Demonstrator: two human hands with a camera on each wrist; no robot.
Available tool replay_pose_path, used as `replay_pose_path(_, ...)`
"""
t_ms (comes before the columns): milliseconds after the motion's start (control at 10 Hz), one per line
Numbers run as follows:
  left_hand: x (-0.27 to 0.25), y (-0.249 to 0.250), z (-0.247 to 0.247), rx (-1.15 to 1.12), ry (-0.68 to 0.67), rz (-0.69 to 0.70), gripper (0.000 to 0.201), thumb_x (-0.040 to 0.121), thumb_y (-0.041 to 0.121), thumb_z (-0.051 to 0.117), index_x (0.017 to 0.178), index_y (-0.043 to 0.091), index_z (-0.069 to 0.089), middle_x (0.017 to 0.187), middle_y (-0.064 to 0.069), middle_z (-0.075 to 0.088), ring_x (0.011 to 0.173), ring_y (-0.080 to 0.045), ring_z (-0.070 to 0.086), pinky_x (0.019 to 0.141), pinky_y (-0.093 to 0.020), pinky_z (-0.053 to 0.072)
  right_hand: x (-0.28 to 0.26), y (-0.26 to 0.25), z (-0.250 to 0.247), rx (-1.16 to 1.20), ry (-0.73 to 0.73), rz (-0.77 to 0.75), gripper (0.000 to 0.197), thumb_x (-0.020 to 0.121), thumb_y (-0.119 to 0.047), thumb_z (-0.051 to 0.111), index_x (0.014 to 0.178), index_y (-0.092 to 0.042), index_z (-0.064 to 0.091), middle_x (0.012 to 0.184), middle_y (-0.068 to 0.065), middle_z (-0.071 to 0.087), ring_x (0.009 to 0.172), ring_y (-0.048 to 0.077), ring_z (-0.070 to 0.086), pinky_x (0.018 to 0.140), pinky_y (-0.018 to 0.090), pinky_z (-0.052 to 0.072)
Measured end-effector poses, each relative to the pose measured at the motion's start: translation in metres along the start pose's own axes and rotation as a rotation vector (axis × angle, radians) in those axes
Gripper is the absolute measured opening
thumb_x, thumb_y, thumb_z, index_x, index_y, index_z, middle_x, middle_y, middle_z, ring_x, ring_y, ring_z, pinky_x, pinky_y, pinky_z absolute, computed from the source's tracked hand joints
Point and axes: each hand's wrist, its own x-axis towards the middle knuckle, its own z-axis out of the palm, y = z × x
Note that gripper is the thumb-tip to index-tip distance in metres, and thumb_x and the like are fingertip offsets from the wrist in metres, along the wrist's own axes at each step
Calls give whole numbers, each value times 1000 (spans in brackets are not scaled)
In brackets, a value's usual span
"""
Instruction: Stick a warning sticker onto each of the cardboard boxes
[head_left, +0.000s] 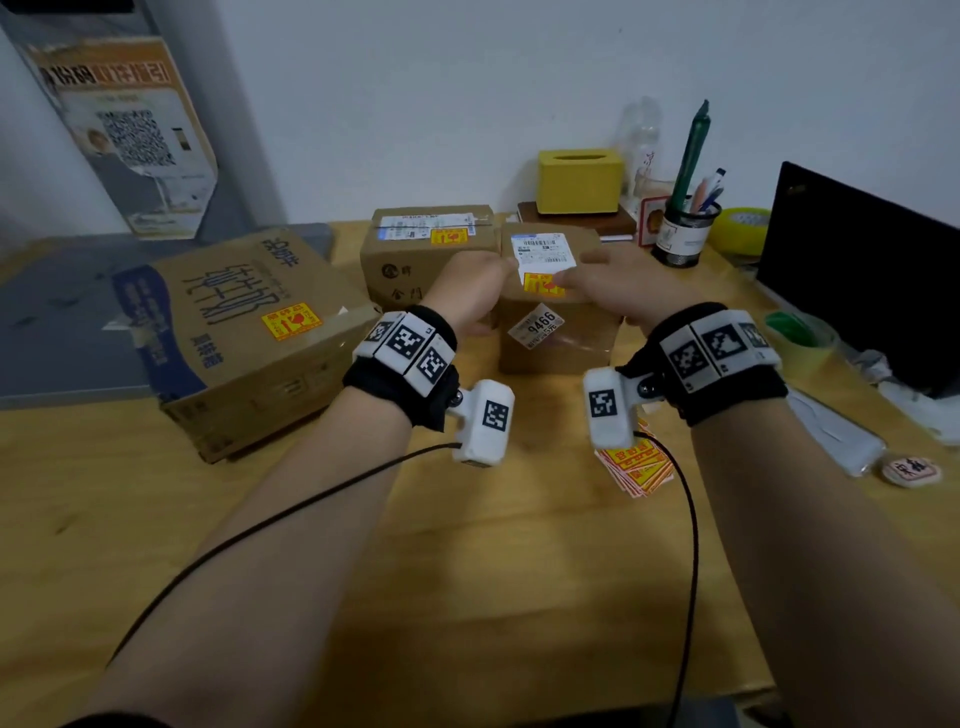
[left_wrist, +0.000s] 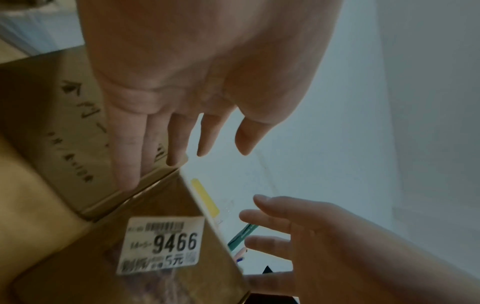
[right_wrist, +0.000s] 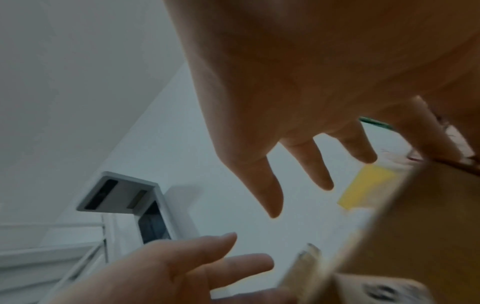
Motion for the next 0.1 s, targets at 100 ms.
replay_pose_path(100,-17,14,-14,-24,26,70,16,102,27,50,90,30,59,117,0,63,115,-25,58,76,-36,54,-14,-21,-10,-7,23,-71,53,98,-41,63,146,-20,55,141,-2,57,108,16,50,80,26,39)
